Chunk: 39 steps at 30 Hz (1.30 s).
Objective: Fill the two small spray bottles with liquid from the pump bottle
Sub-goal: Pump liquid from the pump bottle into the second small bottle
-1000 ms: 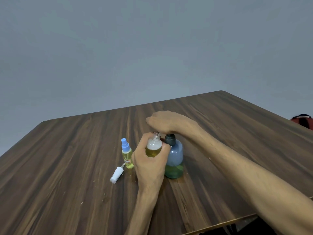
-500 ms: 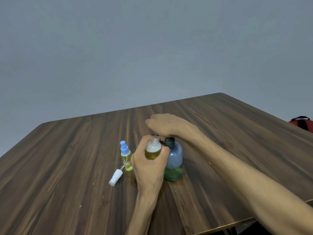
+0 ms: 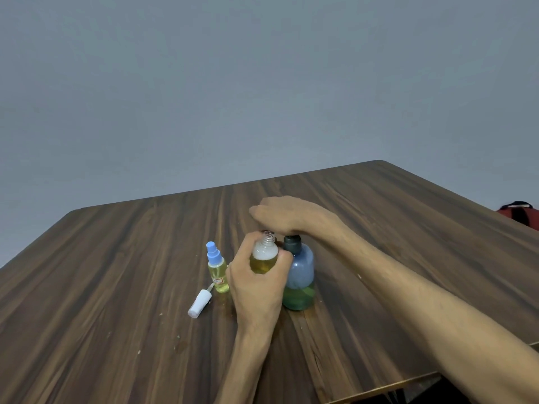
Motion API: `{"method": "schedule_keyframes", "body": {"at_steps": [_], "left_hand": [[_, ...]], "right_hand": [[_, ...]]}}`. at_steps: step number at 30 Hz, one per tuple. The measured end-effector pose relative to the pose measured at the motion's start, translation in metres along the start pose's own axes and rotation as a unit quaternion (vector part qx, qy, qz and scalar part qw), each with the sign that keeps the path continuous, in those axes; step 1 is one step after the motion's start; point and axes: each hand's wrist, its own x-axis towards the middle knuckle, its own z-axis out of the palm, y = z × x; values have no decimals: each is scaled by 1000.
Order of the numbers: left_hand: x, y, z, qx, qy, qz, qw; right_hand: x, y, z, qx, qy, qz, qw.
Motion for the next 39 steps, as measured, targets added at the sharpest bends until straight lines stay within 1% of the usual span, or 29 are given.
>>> {"method": "schedule_keyframes", "body": {"at_steps": [2,4,6,9,10,14,16,18,19,20,22,23,26,27,29,31,32,34,39], "left_hand": [[0,0,0,-2,3,-2,1000],[1,-1,2,2,3,-3,1000],[1,-2,0,3,2,-1,1000],[0,-2,0,-1,0,1,1000],[0,-2,1,-1,-1,1,1000],[2,-2,1,1,3,2,1000],[0,-2,2,3,1,4,1000],[-1,-1,1,-5,2,-5,1000],[-1,0,2,-8,5,-5,1000],[0,-1,2,-7,5,-3,1000],[0,-1,2,-2,7,-1,1000],[0,-1,2,-1,9,0,1000],[0,2,2,-3,9,4,1000],[0,2,2,-3,10,3,1000],[0,0,2,-3,9,2,1000],[0,0,0,-2,5,9,1000],[-1,0,0,-1,3,13,1000],[-1,0,0,3,3,15,1000],[-1,2,1,-5,5,5,1000]], "right_hand": [[2,3,1,3,21,3,1000],[5,3,4,11,15,31,999],[4,2,5,25,32,44,998],[-1,5,-2,47,59,7,997],[-2,4,-3,53,57,2,997],[1,3,3,19,-7,2,1000],[0,3,-1,11,15,-3,1000],[-3,2,-4,-19,60,-7,998],[-3,2,-3,-33,60,-11,998],[-3,3,-2,-35,44,-12,998],[-3,3,3,-17,3,8,1000],[-4,1,2,-12,0,13,1000],[-4,2,-1,-5,32,9,999],[-5,0,-2,-6,33,19,999],[-6,-3,1,-19,7,36,999],[-7,-2,2,-14,6,26,1000],[-8,0,1,-12,23,12,1000],[-8,0,0,-7,47,11,999],[-9,-3,1,31,19,29,999]]}}
